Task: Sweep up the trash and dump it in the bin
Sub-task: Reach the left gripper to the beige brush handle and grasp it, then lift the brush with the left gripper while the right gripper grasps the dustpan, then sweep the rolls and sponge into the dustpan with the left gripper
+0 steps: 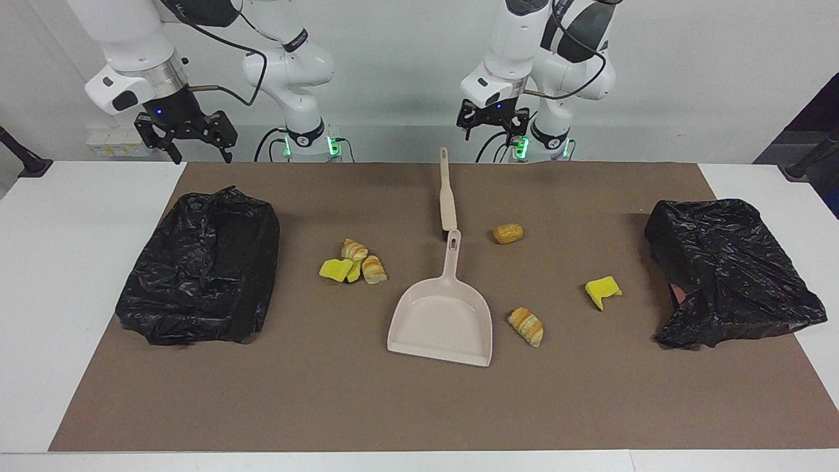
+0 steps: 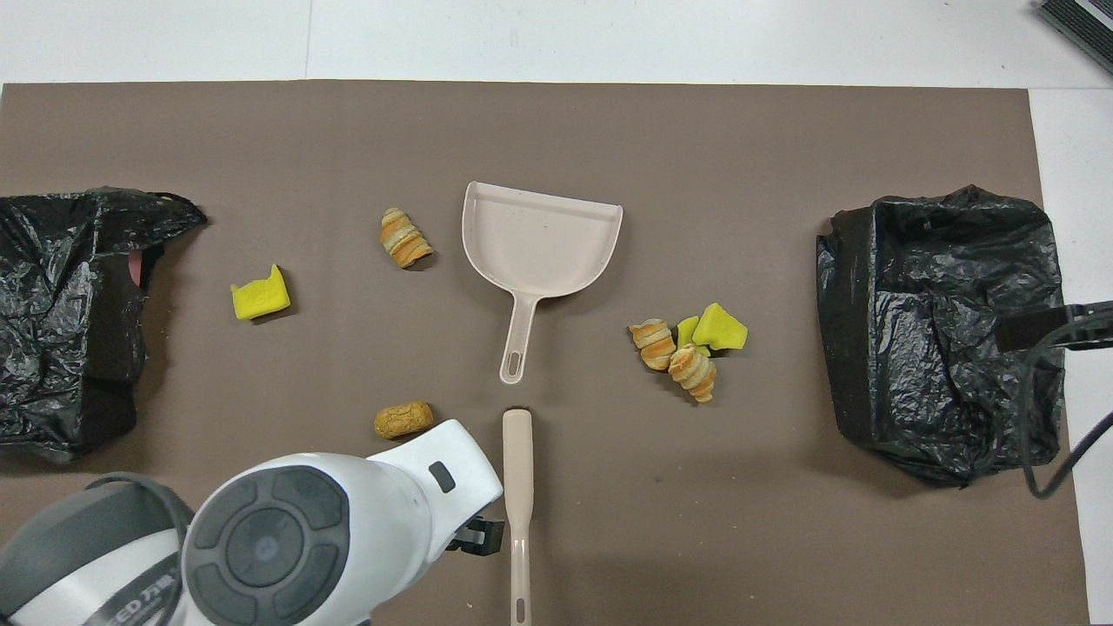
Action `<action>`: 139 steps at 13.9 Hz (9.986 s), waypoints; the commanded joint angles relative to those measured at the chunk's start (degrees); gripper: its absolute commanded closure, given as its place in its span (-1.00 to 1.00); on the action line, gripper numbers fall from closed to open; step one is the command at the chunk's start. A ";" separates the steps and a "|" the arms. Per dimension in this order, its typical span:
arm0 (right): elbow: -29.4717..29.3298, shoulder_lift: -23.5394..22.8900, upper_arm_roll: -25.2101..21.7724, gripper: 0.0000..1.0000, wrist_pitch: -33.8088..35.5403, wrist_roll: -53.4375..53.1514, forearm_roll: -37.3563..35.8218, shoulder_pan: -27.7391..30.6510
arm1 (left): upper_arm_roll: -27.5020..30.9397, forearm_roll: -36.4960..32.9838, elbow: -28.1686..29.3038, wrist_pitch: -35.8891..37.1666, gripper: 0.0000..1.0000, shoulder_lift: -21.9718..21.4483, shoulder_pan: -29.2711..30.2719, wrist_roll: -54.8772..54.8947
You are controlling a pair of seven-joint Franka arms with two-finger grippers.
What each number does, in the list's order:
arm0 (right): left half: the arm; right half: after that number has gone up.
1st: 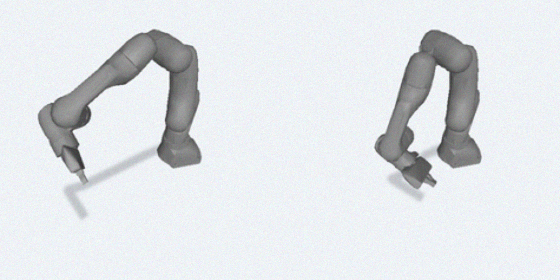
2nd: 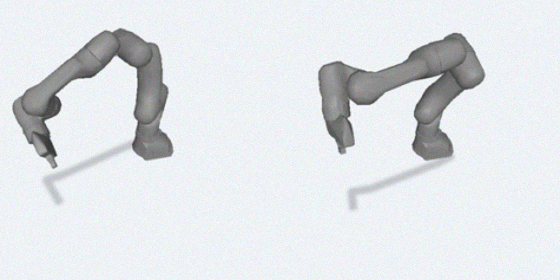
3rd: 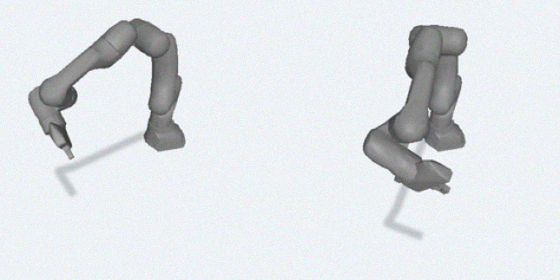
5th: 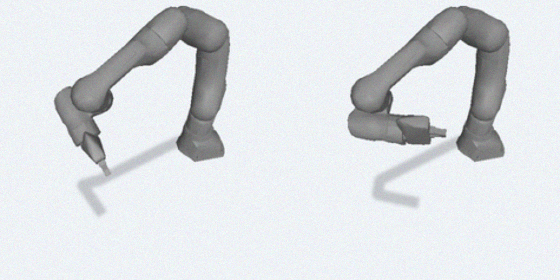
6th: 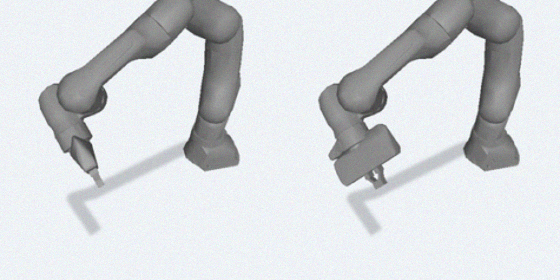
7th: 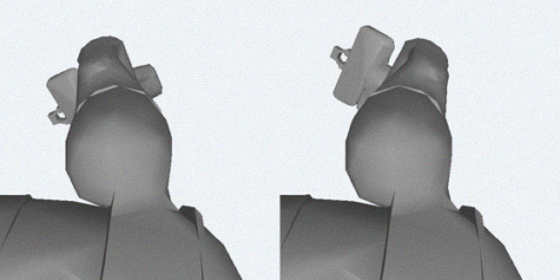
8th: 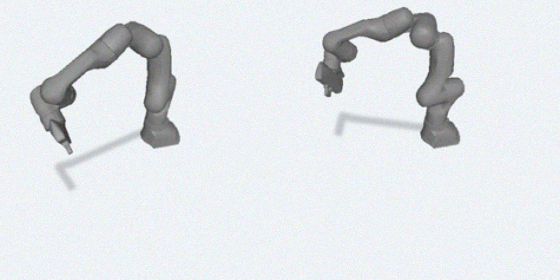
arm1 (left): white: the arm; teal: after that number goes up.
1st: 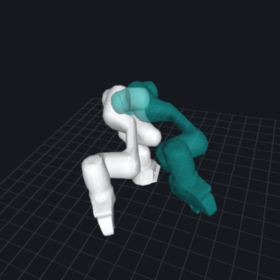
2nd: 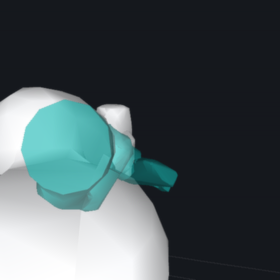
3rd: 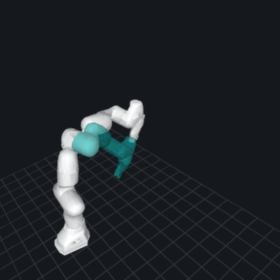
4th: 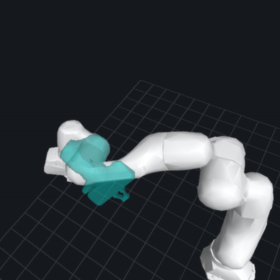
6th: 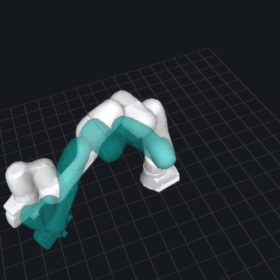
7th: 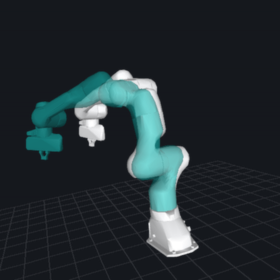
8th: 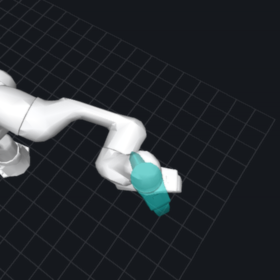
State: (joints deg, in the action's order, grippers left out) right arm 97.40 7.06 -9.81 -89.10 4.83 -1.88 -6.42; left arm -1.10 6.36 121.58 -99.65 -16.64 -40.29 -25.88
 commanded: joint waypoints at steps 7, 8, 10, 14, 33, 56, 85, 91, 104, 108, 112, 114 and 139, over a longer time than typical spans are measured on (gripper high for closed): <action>1.83 1.73 -0.21 -1.00 1.03 1.24 0.82 0.00 | 1.01 1.47 13.13 -18.88 -1.00 3.71 -9.63 -6.54; 1.83 1.73 -0.21 -1.00 1.03 1.33 0.91 0.00 | 1.01 1.47 14.54 -21.35 -1.00 4.07 -10.59 -6.73; 1.83 1.73 -0.21 -1.00 1.03 1.33 0.82 -0.09 | 1.01 1.47 16.14 -24.53 -1.00 6.08 -11.65 -6.90; 2.09 1.99 -0.21 -1.00 1.12 1.33 0.82 0.00 | 1.01 1.55 17.11 -29.46 -1.00 9.96 -13.06 -8.58; 2.71 2.43 -0.21 -1.00 1.12 1.59 0.82 0.00 | 2.16 6.30 13.25 -13.93 1.00 8.91 -8.67 -7.34; -6.51 -33.85 37.49 -1.00 -29.62 -60.54 -4.69 -5.35 | 2.07 -5.30 4.63 -14.42 1.00 11.98 38.95 22.25; -1.17 -26.69 38.90 1.00 -24.31 -39.34 -8.17 -3.70 | 2.07 -7.85 -4.58 -8.02 1.00 21.38 24.90 31.94; 9.29 -16.56 37.93 1.00 -21.47 6.51 -3.16 -0.27 | 1.98 -8.03 -12.75 -11.27 1.00 28.66 31.41 40.96; 17.65 -14.45 35.56 1.00 -23.05 32.18 -0.67 -1.49 | 1.45 -15.12 -18.76 -18.40 1.00 36.25 26.68 48.46; 17.74 -14.45 35.56 1.00 -23.05 31.56 -0.67 -1.49 | 1.45 -17.25 -16.04 -19.79 1.00 35.19 25.17 57.58; 21.42 -13.13 35.56 1.00 -26.90 30.86 -0.67 -1.49 | 1.54 -17.87 -9.71 -18.75 1.00 31.24 23.68 64.53; 21.52 -13.13 35.56 1.00 -27.00 30.51 -0.67 -1.49 | 1.37 -17.87 -9.44 -15.07 1.00 30.45 23.42 67.00; 23.27 -12.25 35.47 1.00 -29.64 45.00 -1.20 -1.49 | 2.16 -9.44 -0.58 6.57 1.00 14.64 12.95 6.57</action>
State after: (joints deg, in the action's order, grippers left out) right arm 118.77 -7.11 25.43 -117.48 47.04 -3.80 -8.52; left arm 1.27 -4.28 115.54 -92.40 1.60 -29.45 -13.02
